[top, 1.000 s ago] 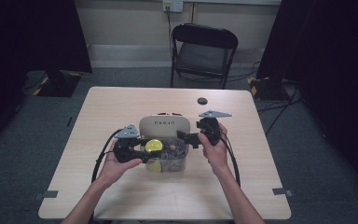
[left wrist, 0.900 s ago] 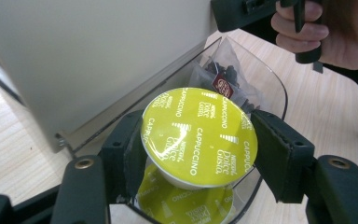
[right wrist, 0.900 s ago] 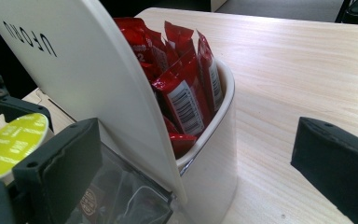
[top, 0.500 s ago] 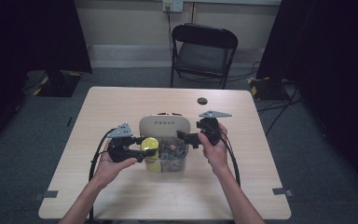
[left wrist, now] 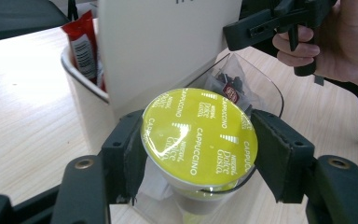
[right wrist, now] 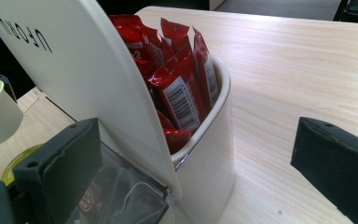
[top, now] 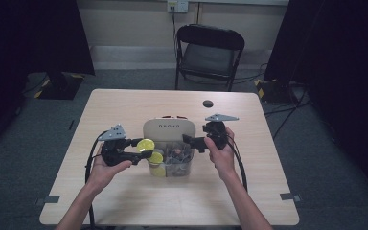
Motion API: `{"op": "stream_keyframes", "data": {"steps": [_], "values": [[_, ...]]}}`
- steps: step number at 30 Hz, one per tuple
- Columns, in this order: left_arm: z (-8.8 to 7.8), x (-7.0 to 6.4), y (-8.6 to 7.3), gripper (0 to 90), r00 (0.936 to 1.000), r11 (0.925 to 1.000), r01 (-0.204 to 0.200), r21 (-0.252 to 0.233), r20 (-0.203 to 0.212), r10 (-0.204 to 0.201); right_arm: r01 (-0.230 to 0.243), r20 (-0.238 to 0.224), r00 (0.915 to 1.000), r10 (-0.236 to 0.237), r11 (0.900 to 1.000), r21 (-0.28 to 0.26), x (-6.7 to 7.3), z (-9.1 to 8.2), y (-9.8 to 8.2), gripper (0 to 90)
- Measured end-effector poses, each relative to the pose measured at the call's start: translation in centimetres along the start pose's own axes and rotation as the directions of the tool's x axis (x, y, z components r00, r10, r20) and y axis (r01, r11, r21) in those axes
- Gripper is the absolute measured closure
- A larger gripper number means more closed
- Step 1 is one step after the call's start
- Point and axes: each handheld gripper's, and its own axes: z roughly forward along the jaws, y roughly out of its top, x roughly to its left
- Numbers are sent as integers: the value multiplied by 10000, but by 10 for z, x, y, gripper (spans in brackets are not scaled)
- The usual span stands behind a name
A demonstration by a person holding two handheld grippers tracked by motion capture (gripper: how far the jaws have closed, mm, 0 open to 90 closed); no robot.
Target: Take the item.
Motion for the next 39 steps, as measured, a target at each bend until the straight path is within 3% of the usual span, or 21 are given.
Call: {"op": "stream_keyframes", "data": {"steps": [12,24,30,34,39], "values": [[-26,16,-1,385,9989,9994,223,-279,-397,-234,-24,19,10000,24,10000,-39,-1,-1,-1,16],[-40,29,-2,386,9962,9966,488,-661,-690,-533,-10,20,10000,10,10000,-36,-1,-1,0,17],[-46,34,-4,386,9928,9964,542,-647,-1029,-607,17,2,10000,-17,10000,-35,-1,-1,0,19],[-51,45,-11,386,9861,9961,673,-579,-1480,-752,0,11,10000,0,10000,-33,-1,-1,0,20],[-58,54,-16,386,9798,9940,888,-640,-1738,-987,-14,-2,10000,14,10000,11,-1,-1,-1,18]]}}
